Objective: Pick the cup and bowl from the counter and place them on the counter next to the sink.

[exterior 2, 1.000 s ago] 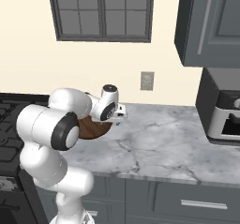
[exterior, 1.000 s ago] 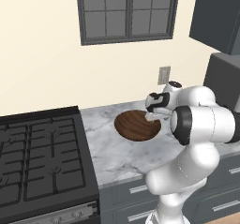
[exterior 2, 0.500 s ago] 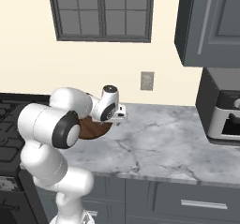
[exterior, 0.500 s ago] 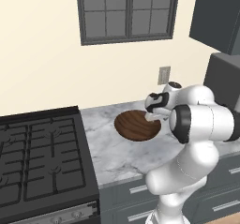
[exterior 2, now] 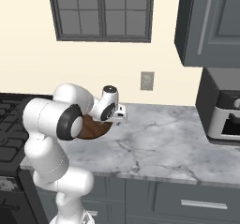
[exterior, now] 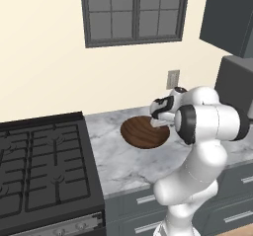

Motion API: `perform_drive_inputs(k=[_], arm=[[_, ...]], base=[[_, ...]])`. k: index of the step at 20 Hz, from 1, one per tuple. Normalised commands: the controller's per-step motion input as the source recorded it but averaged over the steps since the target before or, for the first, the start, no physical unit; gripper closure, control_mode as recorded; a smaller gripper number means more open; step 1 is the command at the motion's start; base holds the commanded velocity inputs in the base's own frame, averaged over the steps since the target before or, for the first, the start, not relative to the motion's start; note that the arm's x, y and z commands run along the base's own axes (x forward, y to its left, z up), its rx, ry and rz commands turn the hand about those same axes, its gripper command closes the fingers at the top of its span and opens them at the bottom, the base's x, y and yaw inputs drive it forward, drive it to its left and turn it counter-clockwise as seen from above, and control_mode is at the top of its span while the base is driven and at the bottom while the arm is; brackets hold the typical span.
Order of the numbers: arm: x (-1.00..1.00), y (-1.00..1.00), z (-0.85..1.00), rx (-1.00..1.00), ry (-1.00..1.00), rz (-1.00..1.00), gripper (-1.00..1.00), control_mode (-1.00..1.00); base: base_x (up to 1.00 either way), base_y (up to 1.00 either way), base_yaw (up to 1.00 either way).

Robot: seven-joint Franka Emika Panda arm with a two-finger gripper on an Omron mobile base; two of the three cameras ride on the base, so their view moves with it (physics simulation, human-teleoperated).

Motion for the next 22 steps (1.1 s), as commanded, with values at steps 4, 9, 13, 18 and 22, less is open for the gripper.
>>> perform_drive_inputs(k=[4,9,13,18,22], arm=[[0.06,0.20,-0.06,0.00,0.01,-0.03,-1.00,-1.00],[0.00,0.23,-0.13,0.00,0.02,0.00,-1.00,-1.00],[0.00,0.09,-0.19,0.00,0.01,0.00,-1.00,-1.00],[0.00,0.00,-0.06,0.00,0.00,0.00,-1.00,-1.00],[0.00,0.05,-0.20,0.00,0.02,0.00,-1.00,-1.00]], base=[[0.00,0.00,0.00],[0.00,0.00,0.00],[0.00,0.00,0.00],[0.00,0.00,0.00],[0.00,0.00,0.00]])
